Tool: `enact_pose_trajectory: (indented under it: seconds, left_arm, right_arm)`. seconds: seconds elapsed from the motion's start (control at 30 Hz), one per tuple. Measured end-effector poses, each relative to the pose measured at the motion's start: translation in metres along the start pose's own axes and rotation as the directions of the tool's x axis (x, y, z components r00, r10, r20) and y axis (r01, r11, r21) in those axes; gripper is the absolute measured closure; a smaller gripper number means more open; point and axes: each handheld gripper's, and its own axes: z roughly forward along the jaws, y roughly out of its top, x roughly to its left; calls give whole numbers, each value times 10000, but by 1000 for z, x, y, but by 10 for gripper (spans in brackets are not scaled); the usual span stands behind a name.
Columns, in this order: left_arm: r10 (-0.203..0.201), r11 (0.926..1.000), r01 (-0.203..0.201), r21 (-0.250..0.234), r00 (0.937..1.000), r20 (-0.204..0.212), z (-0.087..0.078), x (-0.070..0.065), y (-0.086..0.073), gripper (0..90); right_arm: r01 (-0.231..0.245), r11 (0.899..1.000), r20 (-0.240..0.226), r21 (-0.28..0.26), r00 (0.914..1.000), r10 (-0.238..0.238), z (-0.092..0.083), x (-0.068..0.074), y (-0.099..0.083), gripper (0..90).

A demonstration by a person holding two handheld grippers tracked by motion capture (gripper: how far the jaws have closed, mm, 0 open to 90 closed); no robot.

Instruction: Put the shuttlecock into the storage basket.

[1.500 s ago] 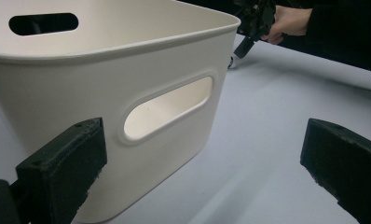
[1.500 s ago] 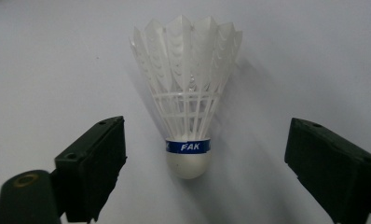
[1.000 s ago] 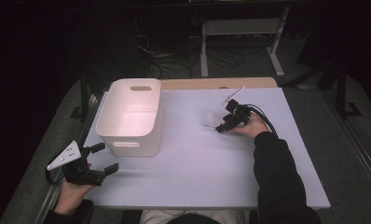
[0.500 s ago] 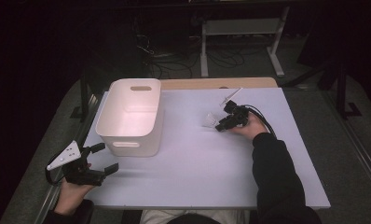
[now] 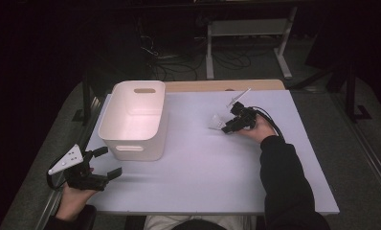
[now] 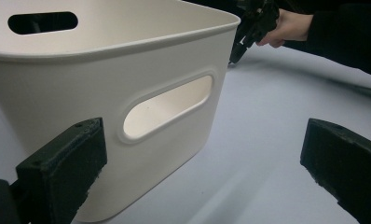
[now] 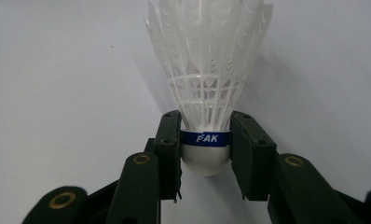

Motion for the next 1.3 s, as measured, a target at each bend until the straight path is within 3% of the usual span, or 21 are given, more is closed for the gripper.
enact_pose_trajectory:
  seconds: [0.73, 0.93, 1.3]
  left_arm:
    - [11, 10000, -11, -8, 10000, -4, 0, 0, 0, 2]
    - [2, 10000, -2, -17, 10000, -3, 0, 0, 0, 1]
    - [5, 10000, -5, -24, 10000, 38, 0, 0, 0, 2]
  right_arm:
    - [-7, 9994, 92, -347, 10000, 10, -21, 7, 4, 641]
    - [166, 9975, 244, -681, 9996, -150, -41, 12, 11, 641]
    - [464, 9964, 388, -713, 9983, -437, -55, 22, 25, 641]
